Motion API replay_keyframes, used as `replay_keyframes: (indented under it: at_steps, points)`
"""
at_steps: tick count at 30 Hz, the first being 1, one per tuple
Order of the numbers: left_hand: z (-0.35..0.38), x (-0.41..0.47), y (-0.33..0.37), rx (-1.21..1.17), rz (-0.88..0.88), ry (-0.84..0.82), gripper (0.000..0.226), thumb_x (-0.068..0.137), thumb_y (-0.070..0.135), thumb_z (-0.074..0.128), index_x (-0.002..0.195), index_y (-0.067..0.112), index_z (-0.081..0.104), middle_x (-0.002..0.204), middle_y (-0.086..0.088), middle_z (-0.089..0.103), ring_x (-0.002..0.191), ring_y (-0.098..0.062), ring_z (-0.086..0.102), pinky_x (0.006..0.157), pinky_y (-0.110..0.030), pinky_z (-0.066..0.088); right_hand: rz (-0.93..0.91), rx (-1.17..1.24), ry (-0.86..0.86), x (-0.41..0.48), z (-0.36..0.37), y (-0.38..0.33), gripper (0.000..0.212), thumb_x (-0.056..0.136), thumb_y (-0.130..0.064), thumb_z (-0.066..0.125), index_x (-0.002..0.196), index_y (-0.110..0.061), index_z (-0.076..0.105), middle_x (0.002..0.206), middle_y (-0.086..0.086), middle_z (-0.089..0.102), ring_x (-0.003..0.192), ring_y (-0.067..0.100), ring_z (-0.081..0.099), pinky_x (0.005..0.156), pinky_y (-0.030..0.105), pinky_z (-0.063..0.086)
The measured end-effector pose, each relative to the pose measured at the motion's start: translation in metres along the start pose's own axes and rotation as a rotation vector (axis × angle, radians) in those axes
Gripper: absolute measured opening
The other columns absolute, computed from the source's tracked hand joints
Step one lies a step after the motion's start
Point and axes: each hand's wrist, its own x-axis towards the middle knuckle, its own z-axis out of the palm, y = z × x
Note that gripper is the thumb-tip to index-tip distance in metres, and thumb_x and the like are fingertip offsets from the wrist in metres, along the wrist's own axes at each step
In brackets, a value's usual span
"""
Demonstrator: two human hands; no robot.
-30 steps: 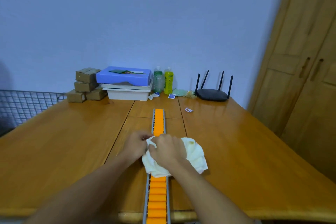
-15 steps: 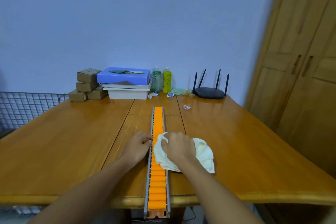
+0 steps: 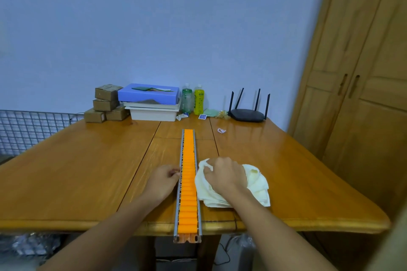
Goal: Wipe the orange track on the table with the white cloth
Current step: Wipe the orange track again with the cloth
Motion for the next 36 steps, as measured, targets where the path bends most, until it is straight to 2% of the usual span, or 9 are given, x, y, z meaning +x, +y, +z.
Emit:
replay_keyframes:
  at_steps: [5, 7, 9, 13, 17, 20, 24, 28, 36]
  points:
    - [-0.005, -0.019, -0.004, -0.048, -0.017, -0.001, 0.027, 0.1, 0.026, 0.061, 0.123, 0.023, 0.073, 0.095, 0.007, 0.073, 0.086, -0.007, 0.064, 0.069, -0.022, 0.046, -0.082, 0.069, -0.004, -0.011, -0.004, -0.036, 0.022, 0.093, -0.037, 0.053, 0.073, -0.028, 0.057, 0.07, -0.003, 0.053, 0.07, 0.028, 0.056, 0.051, 0.029, 0.03]
    - [-0.007, -0.026, -0.003, -0.08, -0.006, -0.009, 0.022, 0.099, 0.027, 0.062, 0.117, 0.025, 0.076, 0.086, 0.002, 0.073, 0.078, -0.012, 0.064, 0.065, -0.025, 0.045, -0.111, 0.076, -0.027, -0.018, 0.002, -0.046, 0.02, 0.094, -0.038, 0.053, 0.092, -0.032, 0.073, 0.083, 0.0, 0.066, 0.079, 0.03, 0.064, 0.056, 0.029, 0.037]
    - [-0.009, -0.033, -0.001, -0.11, -0.003, -0.014, 0.016, 0.096, 0.026, 0.066, 0.106, 0.026, 0.078, 0.082, -0.001, 0.074, 0.075, -0.016, 0.064, 0.065, -0.029, 0.046, -0.119, 0.053, -0.059, -0.025, 0.009, -0.051, 0.03, 0.095, -0.04, 0.053, 0.113, -0.029, 0.075, 0.097, 0.002, 0.072, 0.089, 0.03, 0.067, 0.063, 0.031, 0.044]
    - [-0.014, -0.043, 0.001, -0.112, -0.009, -0.028, 0.017, 0.095, 0.024, 0.069, 0.11, 0.024, 0.077, 0.086, 0.008, 0.074, 0.082, -0.009, 0.067, 0.065, -0.021, 0.045, -0.134, -0.028, -0.053, -0.035, 0.012, -0.051, 0.035, 0.098, -0.042, 0.052, 0.122, -0.028, 0.072, 0.107, 0.003, 0.072, 0.092, 0.028, 0.067, 0.068, 0.034, 0.05]
    - [-0.015, -0.048, 0.004, -0.053, -0.037, -0.007, 0.024, 0.096, 0.032, 0.069, 0.116, 0.021, 0.075, 0.091, 0.006, 0.071, 0.086, -0.01, 0.063, 0.066, -0.022, 0.042, -0.165, -0.14, -0.043, -0.041, 0.002, -0.047, 0.032, 0.1, -0.04, 0.051, 0.112, -0.021, 0.073, 0.097, 0.004, 0.069, 0.08, 0.027, 0.062, 0.06, 0.032, 0.041]
    - [-0.01, -0.05, 0.007, -0.016, -0.073, 0.002, 0.025, 0.097, 0.034, 0.067, 0.116, 0.02, 0.075, 0.099, 0.006, 0.072, 0.092, -0.01, 0.063, 0.069, -0.024, 0.045, -0.16, -0.194, -0.036, -0.048, -0.004, -0.039, 0.032, 0.1, -0.04, 0.049, 0.107, -0.02, 0.072, 0.092, 0.003, 0.068, 0.078, 0.026, 0.063, 0.062, 0.033, 0.047]
    - [-0.007, -0.057, 0.014, 0.056, -0.081, 0.007, 0.028, 0.1, 0.033, 0.062, 0.121, 0.017, 0.072, 0.112, 0.001, 0.071, 0.097, -0.01, 0.06, 0.068, -0.021, 0.042, -0.113, -0.178, -0.042, -0.059, -0.011, -0.025, 0.031, 0.1, -0.039, 0.049, 0.107, -0.019, 0.072, 0.093, 0.004, 0.07, 0.072, 0.025, 0.056, 0.061, 0.032, 0.041]
    - [-0.009, -0.062, 0.011, 0.032, -0.079, -0.016, 0.026, 0.1, 0.029, 0.062, 0.121, 0.017, 0.072, 0.108, 0.003, 0.07, 0.098, -0.009, 0.061, 0.069, -0.022, 0.043, -0.088, -0.201, -0.052, -0.069, -0.015, -0.012, 0.034, 0.1, -0.039, 0.048, 0.099, -0.015, 0.072, 0.087, 0.004, 0.068, 0.076, 0.027, 0.064, 0.06, 0.032, 0.043]
    - [-0.012, -0.081, 0.012, -0.052, -0.087, -0.017, 0.023, 0.098, 0.029, 0.066, 0.119, 0.023, 0.072, 0.106, 0.002, 0.07, 0.098, -0.012, 0.064, 0.074, -0.026, 0.049, -0.082, -0.063, 0.016, -0.084, -0.03, -0.027, 0.038, 0.098, -0.044, 0.047, 0.122, -0.027, 0.071, 0.105, 0.004, 0.072, 0.091, 0.03, 0.067, 0.07, 0.035, 0.051]
